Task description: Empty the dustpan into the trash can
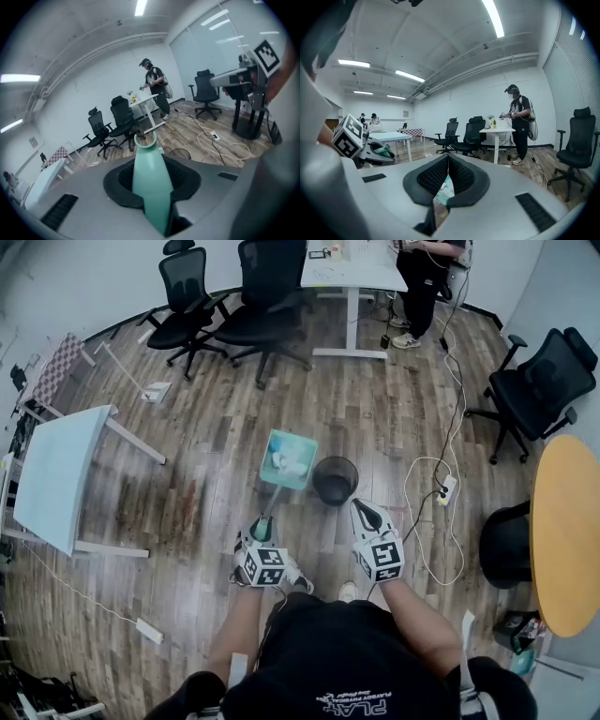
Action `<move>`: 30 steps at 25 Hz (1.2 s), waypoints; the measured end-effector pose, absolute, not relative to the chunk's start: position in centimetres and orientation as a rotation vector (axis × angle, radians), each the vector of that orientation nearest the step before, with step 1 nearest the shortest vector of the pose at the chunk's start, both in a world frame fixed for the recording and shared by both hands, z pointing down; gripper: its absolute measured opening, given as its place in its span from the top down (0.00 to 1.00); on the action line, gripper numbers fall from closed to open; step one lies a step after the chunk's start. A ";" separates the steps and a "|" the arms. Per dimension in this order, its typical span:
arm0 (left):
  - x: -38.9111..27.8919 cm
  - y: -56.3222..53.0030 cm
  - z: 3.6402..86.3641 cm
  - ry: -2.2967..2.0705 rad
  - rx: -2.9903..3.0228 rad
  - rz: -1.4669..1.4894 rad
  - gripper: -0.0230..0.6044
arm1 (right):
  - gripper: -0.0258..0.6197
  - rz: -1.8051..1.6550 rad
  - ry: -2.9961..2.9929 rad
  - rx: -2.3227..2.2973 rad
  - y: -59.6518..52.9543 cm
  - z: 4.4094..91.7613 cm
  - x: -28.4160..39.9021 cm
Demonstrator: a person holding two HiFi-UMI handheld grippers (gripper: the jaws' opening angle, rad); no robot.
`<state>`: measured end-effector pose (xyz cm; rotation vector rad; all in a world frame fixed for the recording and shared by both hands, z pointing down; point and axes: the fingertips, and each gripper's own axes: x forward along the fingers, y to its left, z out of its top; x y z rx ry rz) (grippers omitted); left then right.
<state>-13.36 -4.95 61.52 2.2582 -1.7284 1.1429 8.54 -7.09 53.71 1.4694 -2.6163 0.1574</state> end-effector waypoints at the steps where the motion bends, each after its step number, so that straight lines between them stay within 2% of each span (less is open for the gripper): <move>1: -12.6 -4.7 61.7 -1.724 2.284 1.191 0.81 | 0.92 0.152 -2.622 1.467 -6.7 53.6 9.0; 17: -5.7 -2.1 64.1 -1.564 2.565 1.755 0.79 | 0.92 0.130 -2.655 1.457 -3.6 54.1 12.9; 30: -3.1 -2.5 65.3 -1.221 2.772 2.208 0.79 | 0.92 0.145 -2.648 1.398 -2.8 55.5 12.4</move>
